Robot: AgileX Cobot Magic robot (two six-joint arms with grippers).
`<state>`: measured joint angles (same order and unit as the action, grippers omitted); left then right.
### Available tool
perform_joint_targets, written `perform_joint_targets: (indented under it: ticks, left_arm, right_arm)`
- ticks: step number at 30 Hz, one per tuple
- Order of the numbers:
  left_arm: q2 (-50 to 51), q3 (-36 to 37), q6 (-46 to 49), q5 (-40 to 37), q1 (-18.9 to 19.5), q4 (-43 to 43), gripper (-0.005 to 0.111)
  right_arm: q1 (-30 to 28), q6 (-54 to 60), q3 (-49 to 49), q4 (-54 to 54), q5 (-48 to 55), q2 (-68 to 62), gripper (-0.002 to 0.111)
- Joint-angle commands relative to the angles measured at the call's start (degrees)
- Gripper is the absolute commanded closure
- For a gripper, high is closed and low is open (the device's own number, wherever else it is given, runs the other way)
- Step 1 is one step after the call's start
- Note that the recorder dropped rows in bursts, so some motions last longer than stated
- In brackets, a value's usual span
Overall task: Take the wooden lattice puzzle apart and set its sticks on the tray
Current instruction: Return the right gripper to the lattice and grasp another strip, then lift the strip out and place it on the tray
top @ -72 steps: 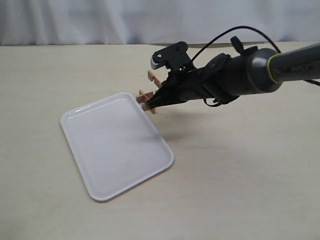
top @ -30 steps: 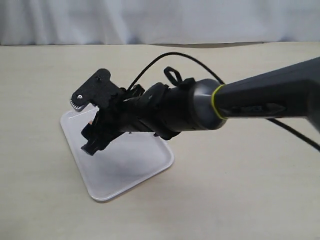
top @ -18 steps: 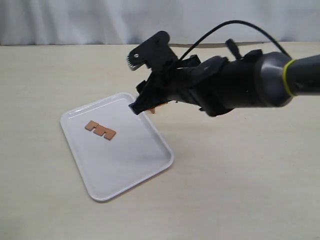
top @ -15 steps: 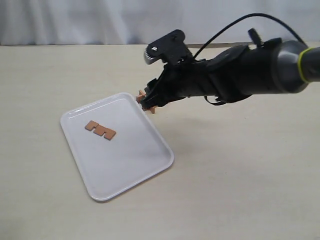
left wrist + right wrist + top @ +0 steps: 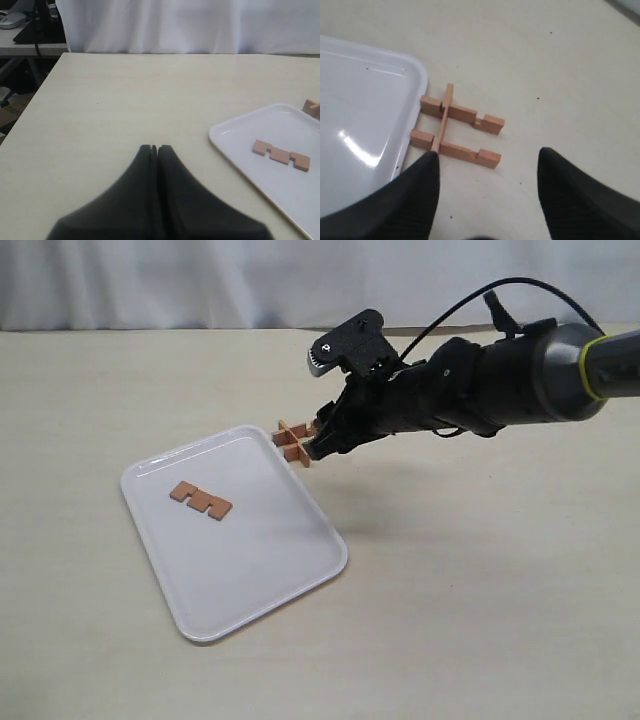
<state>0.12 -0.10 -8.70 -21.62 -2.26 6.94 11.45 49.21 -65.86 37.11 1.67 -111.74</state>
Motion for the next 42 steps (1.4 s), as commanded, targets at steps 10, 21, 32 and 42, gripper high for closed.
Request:
perform_joint_targets:
  ticks: [10,21,32,42]
  left_arm:
    - [-0.1,0.1,0.0,1.0,-0.5,0.0,0.107]
    - [-0.1,0.1,0.0,1.0,-0.5,0.0,0.107]
    - [-0.1,0.1,0.0,1.0,-0.5,0.0,0.107]
    - [-0.1,0.1,0.0,1.0,-0.5,0.0,0.107]
  right_arm:
    - [-0.6,-5.5,-3.9,-1.7,10.8,-1.1,0.063]
    - [1.1,-4.1,-8.0,2.7,8.1,-9.8,0.063]
    - [3.2,-1.9,-8.0,2.7,-2.1,-14.0,0.064]
    - [3.2,-0.6,-8.0,2.3,-1.7,-14.0,0.104]
